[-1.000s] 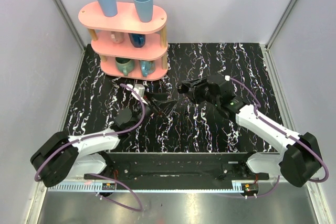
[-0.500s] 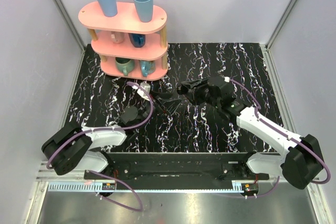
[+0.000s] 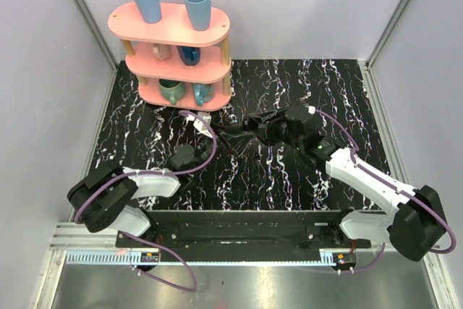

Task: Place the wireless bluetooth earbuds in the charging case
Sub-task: Open the charging case.

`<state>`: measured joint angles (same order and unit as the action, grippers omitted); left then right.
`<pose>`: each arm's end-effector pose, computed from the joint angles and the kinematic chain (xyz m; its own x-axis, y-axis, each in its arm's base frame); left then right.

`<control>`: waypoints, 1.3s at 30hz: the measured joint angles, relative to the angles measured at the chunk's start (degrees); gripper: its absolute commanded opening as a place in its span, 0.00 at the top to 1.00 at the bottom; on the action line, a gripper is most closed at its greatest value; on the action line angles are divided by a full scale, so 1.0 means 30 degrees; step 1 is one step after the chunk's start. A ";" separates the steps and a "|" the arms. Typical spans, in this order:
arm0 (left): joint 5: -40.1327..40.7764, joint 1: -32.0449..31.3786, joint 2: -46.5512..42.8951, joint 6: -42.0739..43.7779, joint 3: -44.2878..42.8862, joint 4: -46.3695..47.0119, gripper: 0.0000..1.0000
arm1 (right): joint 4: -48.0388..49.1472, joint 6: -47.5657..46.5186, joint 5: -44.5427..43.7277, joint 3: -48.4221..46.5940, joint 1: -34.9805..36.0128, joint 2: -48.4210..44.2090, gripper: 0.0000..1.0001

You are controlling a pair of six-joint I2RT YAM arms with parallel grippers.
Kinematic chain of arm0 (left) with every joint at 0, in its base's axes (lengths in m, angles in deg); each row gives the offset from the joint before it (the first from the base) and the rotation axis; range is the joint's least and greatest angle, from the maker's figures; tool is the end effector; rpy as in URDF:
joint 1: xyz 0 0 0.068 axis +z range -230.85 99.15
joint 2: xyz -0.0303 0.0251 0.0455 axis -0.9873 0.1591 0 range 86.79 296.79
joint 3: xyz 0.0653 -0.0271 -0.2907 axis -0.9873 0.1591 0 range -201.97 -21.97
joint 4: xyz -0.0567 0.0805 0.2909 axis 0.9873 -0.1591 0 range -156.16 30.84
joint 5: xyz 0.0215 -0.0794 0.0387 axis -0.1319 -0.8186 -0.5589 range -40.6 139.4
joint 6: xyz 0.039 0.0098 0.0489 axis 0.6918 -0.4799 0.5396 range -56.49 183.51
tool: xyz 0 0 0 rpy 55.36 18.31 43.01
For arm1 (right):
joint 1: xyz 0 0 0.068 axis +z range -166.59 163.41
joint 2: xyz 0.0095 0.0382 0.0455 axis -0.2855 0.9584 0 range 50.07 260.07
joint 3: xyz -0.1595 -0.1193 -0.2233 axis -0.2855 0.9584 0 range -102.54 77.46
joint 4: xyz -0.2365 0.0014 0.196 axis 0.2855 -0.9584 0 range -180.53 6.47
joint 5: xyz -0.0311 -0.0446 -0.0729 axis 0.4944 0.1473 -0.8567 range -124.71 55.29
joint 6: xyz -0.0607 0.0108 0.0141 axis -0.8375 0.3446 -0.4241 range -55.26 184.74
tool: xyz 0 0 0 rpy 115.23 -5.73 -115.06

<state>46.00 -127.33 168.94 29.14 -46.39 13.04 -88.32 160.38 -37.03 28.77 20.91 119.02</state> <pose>0.2088 -0.2240 0.2167 -0.2889 -0.5140 -0.8077 0.7273 0.4307 -0.5343 0.2569 0.1948 0.2881 -0.5433 0.8365 0.0718 0.3912 0.1765 0.9032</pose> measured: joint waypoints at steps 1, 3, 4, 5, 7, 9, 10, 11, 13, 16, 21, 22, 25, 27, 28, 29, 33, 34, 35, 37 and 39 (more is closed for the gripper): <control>-0.0015 0.0000 0.0051 -0.0015 -0.0007 0.0029 0.41 | 0.0022 0.0000 0.0000 0.0000 0.0000 -0.0007 0.85; -0.0022 0.0000 0.0131 -0.0080 -0.0036 0.0051 0.43 | 0.0044 -0.0007 0.0000 0.0000 0.0007 -0.0044 0.85; -0.0022 0.0000 0.0175 -0.0095 -0.0095 0.0066 0.46 | 0.0044 -0.0015 -0.0007 0.0000 0.0007 -0.0073 0.85; -0.0022 0.0000 0.0211 -0.0095 -0.0168 0.0095 0.53 | 0.0044 -0.0022 -0.0022 0.0000 0.0007 -0.0138 0.85; -0.0015 0.0000 0.0335 -0.0189 -0.0393 0.0168 0.57 | 0.0066 -0.0022 -0.0029 0.0000 0.0007 -0.0226 0.85; 0.0066 0.0058 0.0495 -0.0182 -0.0546 0.0146 0.46 | 0.0095 -0.0044 -0.0051 0.0000 0.0000 -0.0342 0.85; 0.0051 0.0058 0.0583 -0.0175 -0.0627 0.0146 0.55 | 0.0109 -0.0044 -0.0044 0.0000 0.0000 -0.0379 0.85; 0.0044 0.0015 0.0663 -0.0204 -0.0714 0.0175 0.56 | 0.0117 -0.0058 -0.0015 0.0000 0.0015 -0.0379 0.85; 0.0073 0.0007 0.0801 -0.0248 -0.0838 0.0189 0.53 | 0.0124 -0.0080 -0.0022 0.0000 0.0036 -0.0393 0.85; 0.0036 0.0000 0.1020 -0.0364 -0.0874 0.0277 0.54 | 0.0138 -0.0087 -0.0015 0.0000 0.0044 -0.0393 0.85; -0.0036 0.0000 0.1406 -0.0583 -0.0998 0.0321 0.59 | 0.0153 -0.0146 -0.0015 0.0000 0.0044 -0.0393 0.85; -0.0036 0.0000 0.1428 -0.0656 -0.0998 0.0350 0.59 | 0.0146 -0.0153 -0.0015 0.0000 0.0044 -0.0386 0.85; -0.0007 0.0000 0.1508 -0.0743 -0.0998 0.0423 0.59 | 0.0153 -0.0153 -0.0029 0.0007 0.0044 -0.0386 0.85; 0.0058 0.0000 0.1537 -0.0787 -0.0998 0.0415 0.59 | 0.0138 -0.0153 -0.0036 0.0036 0.0044 -0.0379 0.85; 0.0080 0.0000 0.1537 -0.0787 -0.0998 0.0415 0.59 | 0.0153 -0.0153 -0.0029 0.0036 0.0044 -0.0350 0.85; 0.0080 0.0000 0.1537 -0.0787 -0.0998 0.0415 0.59 | 0.0160 -0.0153 -0.0022 0.0036 0.0044 -0.0350 0.85; 0.0080 0.0000 0.1537 -0.0780 -0.0998 0.0401 0.57 | 0.0182 -0.0153 0.0000 0.0036 0.0044 -0.0299 0.85; 0.0073 0.0000 0.1537 -0.0780 -0.0998 0.0401 0.56 | 0.0189 -0.0153 0.0000 0.0036 0.0044 -0.0277 0.85; 0.0073 0.0000 0.1537 -0.0780 -0.1005 0.0401 0.56 | 0.0211 -0.0146 0.0000 0.0036 0.0044 -0.0262 0.85; 0.0073 0.0000 0.1537 -0.0780 -0.1064 0.0357 0.55 | 0.0233 -0.0146 0.0000 0.0036 0.0044 -0.0248 0.85; 0.0073 0.0000 0.1537 -0.0780 -0.1086 0.0357 0.56 | 0.0240 -0.0146 0.0000 0.0036 0.0044 -0.0240 0.85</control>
<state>46.22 -127.33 173.55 26.80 -49.65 14.11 -87.60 159.94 -37.03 28.88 21.04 118.30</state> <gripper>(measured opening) 0.442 0.536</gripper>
